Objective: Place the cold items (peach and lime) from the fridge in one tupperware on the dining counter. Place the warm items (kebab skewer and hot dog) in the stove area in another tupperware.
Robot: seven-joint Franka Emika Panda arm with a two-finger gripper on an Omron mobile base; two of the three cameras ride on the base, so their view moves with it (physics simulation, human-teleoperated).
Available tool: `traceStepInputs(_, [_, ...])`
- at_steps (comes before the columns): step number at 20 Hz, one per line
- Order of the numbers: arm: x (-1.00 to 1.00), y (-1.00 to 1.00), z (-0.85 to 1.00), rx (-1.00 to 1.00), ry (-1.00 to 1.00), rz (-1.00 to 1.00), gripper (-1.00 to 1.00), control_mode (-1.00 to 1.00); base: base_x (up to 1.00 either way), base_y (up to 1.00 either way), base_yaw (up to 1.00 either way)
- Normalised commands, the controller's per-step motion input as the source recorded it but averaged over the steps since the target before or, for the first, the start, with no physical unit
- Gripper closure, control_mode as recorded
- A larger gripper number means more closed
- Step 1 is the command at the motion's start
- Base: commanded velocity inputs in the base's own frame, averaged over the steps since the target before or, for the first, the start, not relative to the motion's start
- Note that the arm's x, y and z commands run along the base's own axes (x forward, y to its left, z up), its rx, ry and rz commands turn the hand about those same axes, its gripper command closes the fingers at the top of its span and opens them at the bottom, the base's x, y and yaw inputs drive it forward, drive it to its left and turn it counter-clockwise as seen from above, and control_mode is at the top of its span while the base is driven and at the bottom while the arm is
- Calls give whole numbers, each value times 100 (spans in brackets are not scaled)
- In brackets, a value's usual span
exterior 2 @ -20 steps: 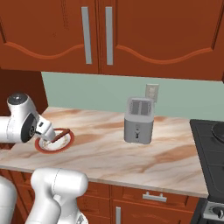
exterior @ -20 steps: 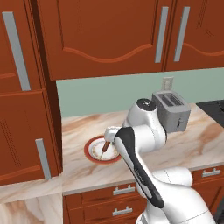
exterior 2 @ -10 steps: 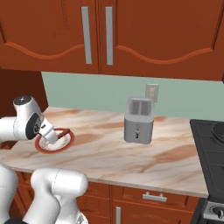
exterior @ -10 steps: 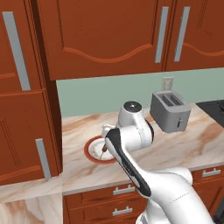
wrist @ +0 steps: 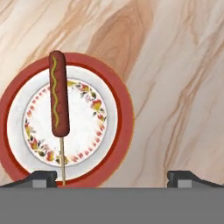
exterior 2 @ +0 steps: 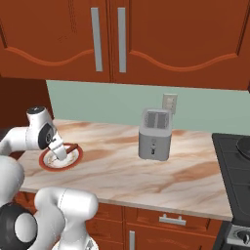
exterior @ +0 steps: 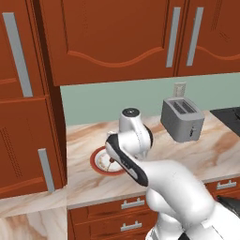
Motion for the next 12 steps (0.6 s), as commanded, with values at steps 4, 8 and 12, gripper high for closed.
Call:
traceStepInputs(4, [34,10,-31,-1,14,-12,-100,-100,0,0,0])
traceStepInputs(8, [30,3,-28,0,11,-11,-100,-100,0,0,0])
traceStepInputs(12, [20,3,-32,0,6,-8,-100,-100,0,0,0])
